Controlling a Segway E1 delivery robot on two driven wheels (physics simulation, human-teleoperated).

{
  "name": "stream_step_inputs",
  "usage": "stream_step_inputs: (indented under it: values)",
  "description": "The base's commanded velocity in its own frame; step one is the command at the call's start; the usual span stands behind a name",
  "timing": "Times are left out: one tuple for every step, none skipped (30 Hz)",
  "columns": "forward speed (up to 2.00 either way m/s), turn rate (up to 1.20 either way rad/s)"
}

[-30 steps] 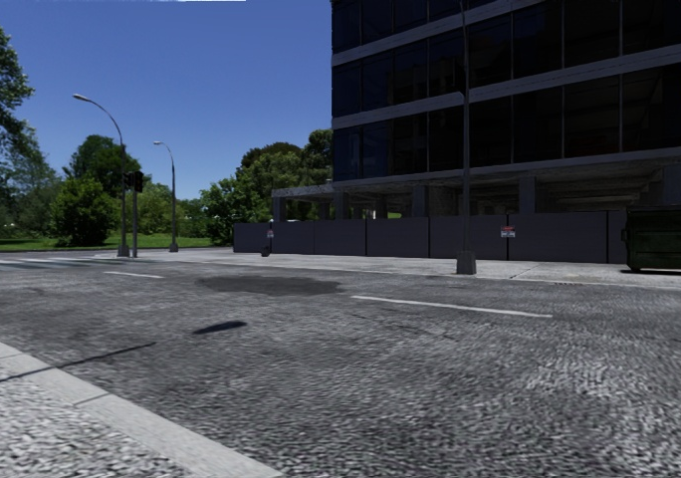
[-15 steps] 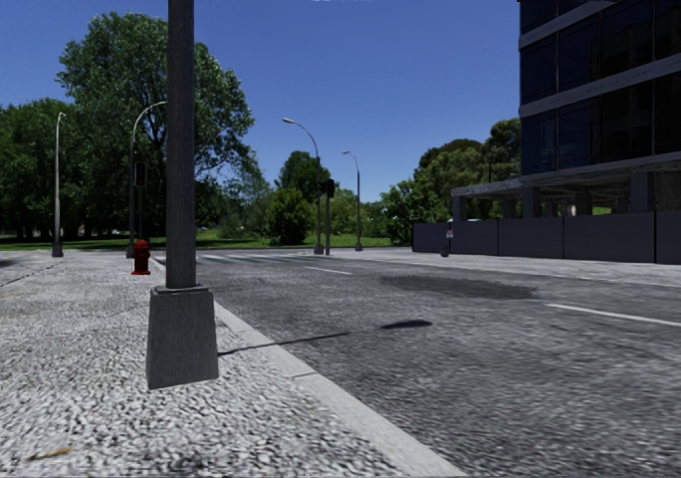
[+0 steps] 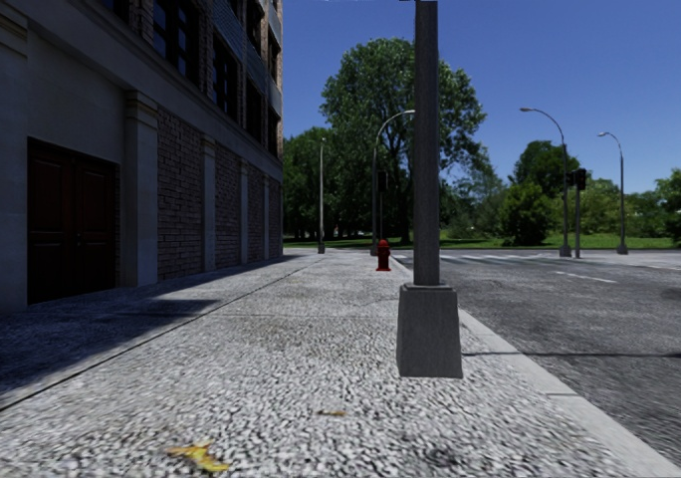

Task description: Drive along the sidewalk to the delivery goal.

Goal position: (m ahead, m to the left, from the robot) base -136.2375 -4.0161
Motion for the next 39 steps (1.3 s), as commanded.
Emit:
stream_step_inputs:
  values:
    - [0.0,1.2]
    - [0.0,1.2]
    - [0.0,1.2]
    - [0.0,1.2]
    - [0.0,1.2]
    - [0.0,1.2]
    - [0.0,1.2]
    - [0.0,1.2]
    - [0.0,1.2]
    - [0.0,1.2]
    - [0.0,1.2]
    - [0.0,1.2]
    - [0.0,1.2]
    - [0.0,1.2]
    - [0.0,1.2]
    - [0.0,1.2]
    - [0.0,1.2]
    - [0.0,1.2]
    - [0.0,1.2]
    - [0.0,1.2]
    - [0.0,1.2]
    - [0.0,1.2]
    - [0.0,1.2]
    - [0.0,1.2]
    - [0.0,1.2]
    - [0.0,1.2]
    - [0.0,1.2]
    - [0.0,1.2]
    - [0.0,1.2]
    - [0.0,1.2]
    - [0.0,1.2]
    - [0.0,1.2]
    - [0.0,1.2]
    - [0.0,1.2]
    - [0.0,1.2]
    - [0.0,1.2]
    - [0.0,1.2]
    - [0.0,1.2]
    - [0.0,1.2]
